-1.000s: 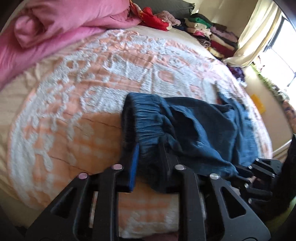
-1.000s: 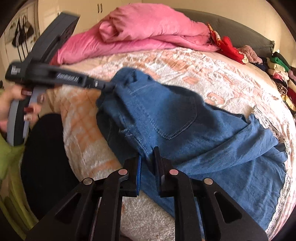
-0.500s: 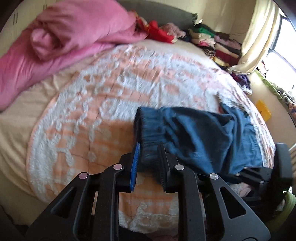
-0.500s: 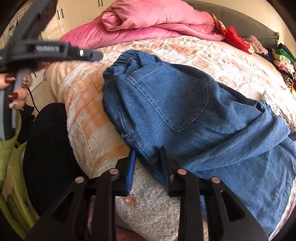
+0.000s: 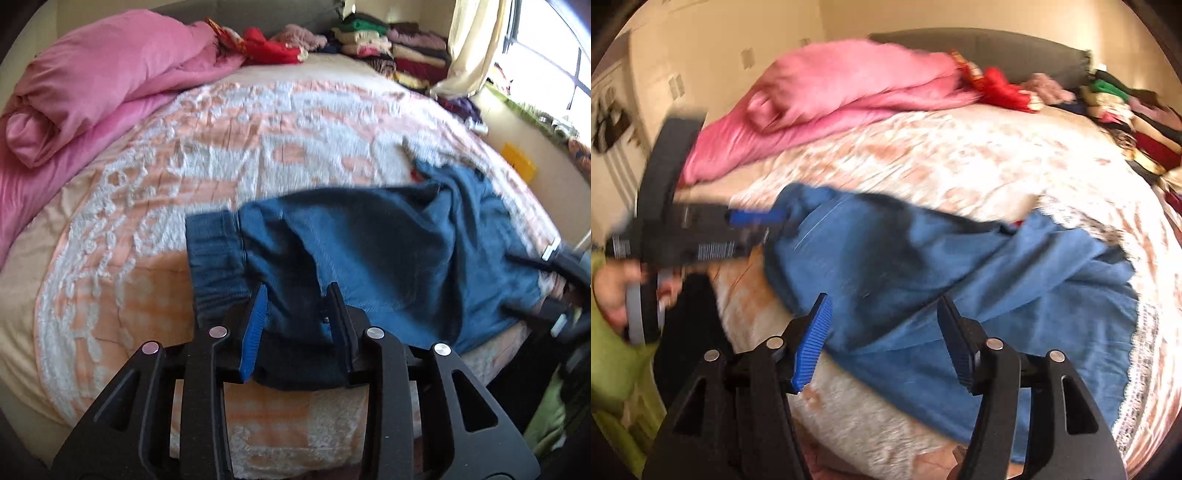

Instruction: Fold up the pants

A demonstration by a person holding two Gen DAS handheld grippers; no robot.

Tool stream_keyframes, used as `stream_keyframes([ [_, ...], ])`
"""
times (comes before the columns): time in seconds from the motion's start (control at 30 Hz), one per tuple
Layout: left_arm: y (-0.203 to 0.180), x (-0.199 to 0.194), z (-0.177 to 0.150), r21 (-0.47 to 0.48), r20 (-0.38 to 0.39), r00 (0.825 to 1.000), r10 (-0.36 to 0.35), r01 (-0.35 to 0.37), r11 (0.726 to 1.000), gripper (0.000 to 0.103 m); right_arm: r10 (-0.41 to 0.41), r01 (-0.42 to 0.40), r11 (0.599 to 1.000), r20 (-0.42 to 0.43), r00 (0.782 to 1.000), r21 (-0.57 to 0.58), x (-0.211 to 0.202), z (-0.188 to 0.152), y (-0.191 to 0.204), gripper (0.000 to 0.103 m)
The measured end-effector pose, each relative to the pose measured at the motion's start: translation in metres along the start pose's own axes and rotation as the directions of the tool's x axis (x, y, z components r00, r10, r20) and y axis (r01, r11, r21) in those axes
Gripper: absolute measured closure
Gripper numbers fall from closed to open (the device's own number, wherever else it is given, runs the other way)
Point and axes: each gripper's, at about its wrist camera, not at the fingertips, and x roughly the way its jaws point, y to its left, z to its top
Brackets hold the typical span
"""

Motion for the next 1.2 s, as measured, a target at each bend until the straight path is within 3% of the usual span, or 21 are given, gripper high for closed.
stream_keyframes([
  [0.33, 0.003, 0.008, -0.014, 0.011, -0.003, 1.0, -0.018, 0.018, 1.0, 0.077, 0.006, -0.004, 0.999, -0.036, 0.999, 0.048, 0.043, 0.03, -0.007, 0.037],
  [0.53, 0.004, 0.008, -0.015, 0.01, -0.001, 1.0, -0.03, 0.03, 1.0, 0.077, -0.034, 0.059, 0.992, -0.211, 0.977, 0.115, 0.095, 0.016, -0.031, 0.037],
  [0.7, 0.003, 0.008, -0.014, 0.005, -0.001, 1.0, -0.03, 0.03, 1.0, 0.077, 0.006, 0.016, 0.991, -0.162, 0.987, 0.133, 0.09, 0.003, -0.036, 0.037],
  [0.8, 0.003, 0.003, -0.012, -0.002, 0.009, 1.0, -0.028, 0.028, 1.0, 0.076, 0.039, -0.023, 0.986, -0.096, 0.995, 0.165, 0.067, 0.01, -0.04, 0.037],
  [0.9, 0.001, -0.007, -0.007, -0.006, 0.026, 0.999, -0.033, 0.033, 0.999, 0.067, 0.005, 0.001, 0.987, -0.034, 0.999, 0.163, 0.043, 0.015, -0.046, 0.028],
  [0.97, -0.004, -0.014, -0.003, 0.002, 0.041, 0.999, -0.018, 0.018, 1.0, 0.055, -0.011, 0.012, 0.985, -0.004, 1.0, 0.171, 0.029, 0.017, -0.053, 0.027],
  [1.1, -0.014, -0.027, 0.006, 0.015, 0.07, 0.998, -0.003, 0.002, 1.0, 0.049, -0.048, 0.039, 0.976, 0.04, 0.998, 0.213, 0.006, 0.016, -0.074, 0.02],
  [1.2, -0.02, -0.035, 0.012, 0.018, 0.09, 0.996, -0.007, 0.005, 1.0, 0.038, -0.077, 0.059, 0.968, 0.066, 0.995, 0.246, -0.007, 0.015, -0.09, 0.02],
])
